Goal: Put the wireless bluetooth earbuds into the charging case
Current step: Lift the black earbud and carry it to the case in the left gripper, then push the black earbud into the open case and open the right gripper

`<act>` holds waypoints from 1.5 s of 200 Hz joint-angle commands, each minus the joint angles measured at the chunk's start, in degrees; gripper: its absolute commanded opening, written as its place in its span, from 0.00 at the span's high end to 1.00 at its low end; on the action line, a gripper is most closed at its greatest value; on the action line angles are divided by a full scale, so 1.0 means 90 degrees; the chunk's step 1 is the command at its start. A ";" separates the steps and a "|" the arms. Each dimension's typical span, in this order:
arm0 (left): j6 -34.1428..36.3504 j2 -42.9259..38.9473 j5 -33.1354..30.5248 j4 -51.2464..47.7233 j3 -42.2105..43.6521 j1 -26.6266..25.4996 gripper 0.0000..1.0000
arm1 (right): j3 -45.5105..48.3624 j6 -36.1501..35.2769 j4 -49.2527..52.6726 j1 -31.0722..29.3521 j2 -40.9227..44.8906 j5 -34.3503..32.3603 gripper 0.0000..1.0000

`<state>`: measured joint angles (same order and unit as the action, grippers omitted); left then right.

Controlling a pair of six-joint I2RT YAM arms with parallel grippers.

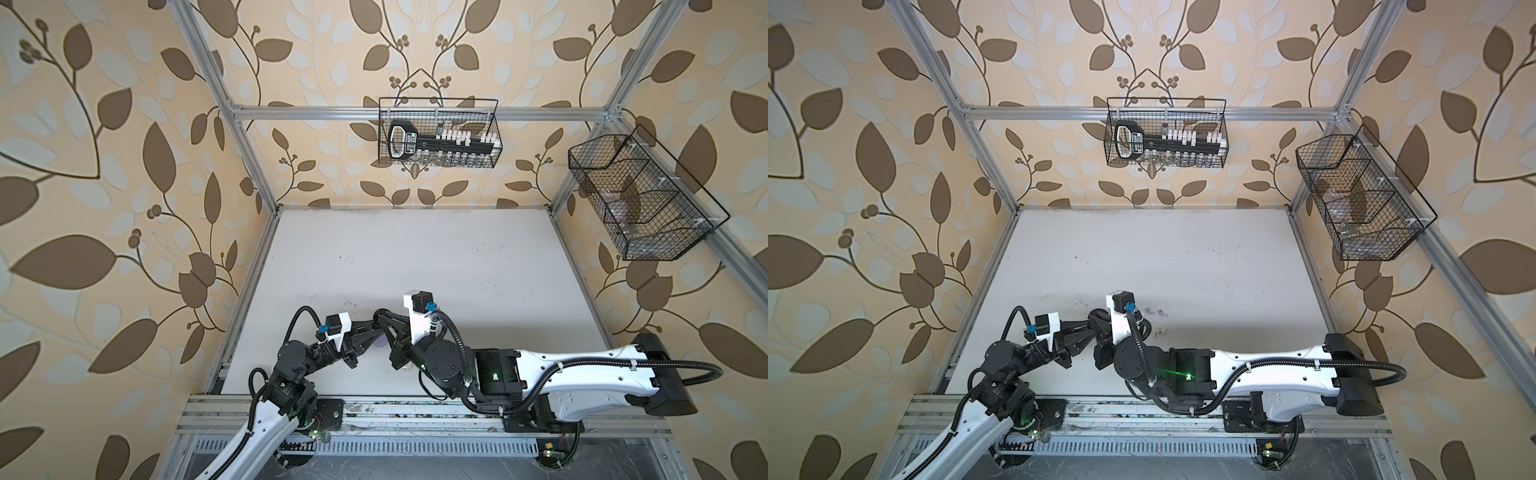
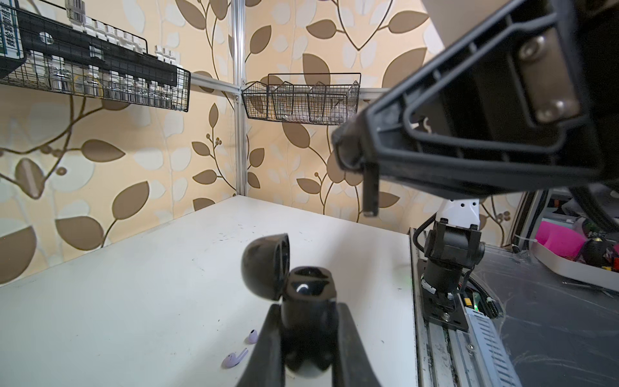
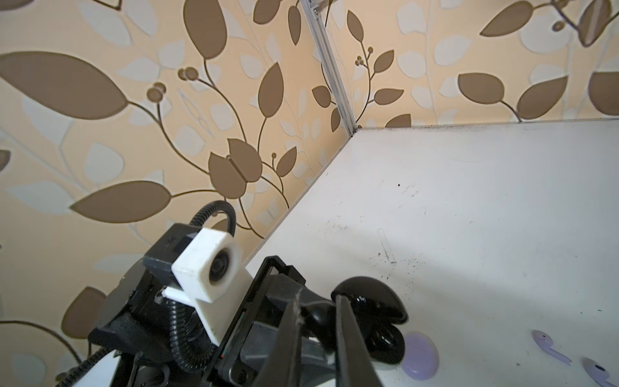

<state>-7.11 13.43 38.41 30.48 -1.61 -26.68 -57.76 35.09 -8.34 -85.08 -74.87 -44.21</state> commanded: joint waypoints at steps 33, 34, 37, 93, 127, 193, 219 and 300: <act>0.0180 -0.0073 0.0009 0.0136 -0.0007 -0.0051 1.00 | 0.0023 -0.0031 -0.0499 0.0068 -0.0262 -0.0294 0.87; 0.0178 -0.0070 0.0009 0.0133 -0.0007 -0.0052 1.00 | 0.0022 -0.0021 -0.0499 0.0073 -0.0264 -0.0293 0.87; 0.0178 -0.0076 0.0009 0.0129 -0.0005 -0.0052 1.00 | 0.0038 -0.0009 -0.0499 0.0082 -0.0273 -0.0297 0.87; 0.0180 -0.0119 0.0024 0.0102 -0.0012 -0.0046 1.00 | 0.0213 0.0309 -0.0521 0.0259 -0.0395 -0.0192 0.87; 0.0180 -0.0184 0.0010 0.0042 -0.0007 -0.0051 1.00 | 0.0284 0.0417 -0.0531 0.0273 -0.0438 -0.0108 0.87; 0.0173 -0.0224 -0.0001 0.0010 -0.0007 -0.0053 1.00 | 0.0403 0.0593 -0.0529 0.0294 -0.0481 -0.0047 0.87; 0.0175 -0.0232 -0.0001 -0.0008 -0.0007 -0.0053 1.00 | 0.0412 0.0621 -0.0556 0.0288 -0.0520 0.0027 0.87; 0.0175 -0.0244 0.0009 -0.0027 -0.0012 -0.0053 1.00 | 0.0424 0.0696 -0.0592 0.0243 -0.0692 0.0109 0.87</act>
<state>-6.31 11.97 38.39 28.05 -1.61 -26.68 -54.94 40.12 -13.15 -82.50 -79.99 -43.35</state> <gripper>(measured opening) 0.182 0.132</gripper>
